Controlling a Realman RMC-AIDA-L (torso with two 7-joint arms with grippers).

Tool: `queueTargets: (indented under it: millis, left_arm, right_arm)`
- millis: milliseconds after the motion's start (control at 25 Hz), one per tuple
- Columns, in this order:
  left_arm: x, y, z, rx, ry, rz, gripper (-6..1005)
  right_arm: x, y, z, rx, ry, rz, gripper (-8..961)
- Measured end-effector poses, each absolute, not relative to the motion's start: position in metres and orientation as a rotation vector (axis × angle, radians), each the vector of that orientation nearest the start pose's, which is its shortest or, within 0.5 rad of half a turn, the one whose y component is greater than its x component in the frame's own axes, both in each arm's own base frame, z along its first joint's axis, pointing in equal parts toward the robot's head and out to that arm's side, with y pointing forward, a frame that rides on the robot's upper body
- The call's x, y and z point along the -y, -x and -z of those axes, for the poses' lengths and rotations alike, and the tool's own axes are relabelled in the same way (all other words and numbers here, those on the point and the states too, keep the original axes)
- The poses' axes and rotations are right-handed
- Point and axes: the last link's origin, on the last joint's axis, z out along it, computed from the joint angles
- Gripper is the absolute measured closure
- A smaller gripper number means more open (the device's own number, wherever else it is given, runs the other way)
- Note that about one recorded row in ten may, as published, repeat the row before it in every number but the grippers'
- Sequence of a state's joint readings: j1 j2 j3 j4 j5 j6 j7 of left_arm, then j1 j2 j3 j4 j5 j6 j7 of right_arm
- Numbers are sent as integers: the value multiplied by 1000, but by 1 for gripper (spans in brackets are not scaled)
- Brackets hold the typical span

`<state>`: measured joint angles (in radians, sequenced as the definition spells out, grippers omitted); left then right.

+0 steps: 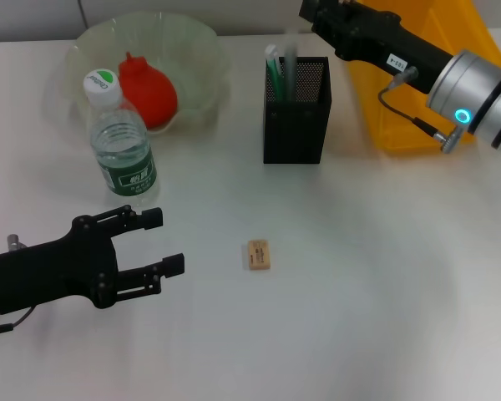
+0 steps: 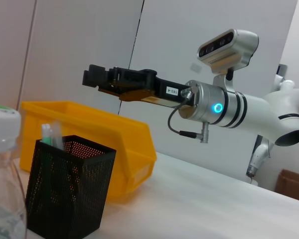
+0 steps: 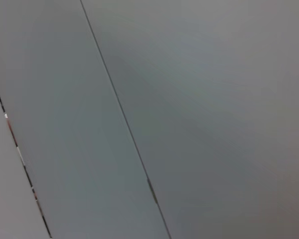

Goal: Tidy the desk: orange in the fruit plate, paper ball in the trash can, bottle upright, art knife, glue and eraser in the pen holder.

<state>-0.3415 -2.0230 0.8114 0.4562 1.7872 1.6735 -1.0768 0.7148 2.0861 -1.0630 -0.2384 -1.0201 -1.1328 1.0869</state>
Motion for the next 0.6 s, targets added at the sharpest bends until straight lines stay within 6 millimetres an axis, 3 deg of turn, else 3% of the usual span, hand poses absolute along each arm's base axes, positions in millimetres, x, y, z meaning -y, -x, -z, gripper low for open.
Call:
queueTargets:
  millis: [80, 320, 520, 600]
  left_arm:
    - [-254, 307, 8, 571, 2694, 897, 214]
    - [-252, 308, 8, 577, 2695, 904, 214]
    - [-250, 308, 8, 581, 2695, 908, 214]
    - [-250, 308, 8, 581, 2696, 909, 214]
  right_arm:
    - [-400, -208, 35, -750, 2211, -1120, 707]
    - [-384, -202, 16, -692, 2282, -1189, 437]
    - [-367, -192, -8, -625, 2451, -1155, 248]
    - [-360, -185, -17, -573, 2546, -1096, 238]
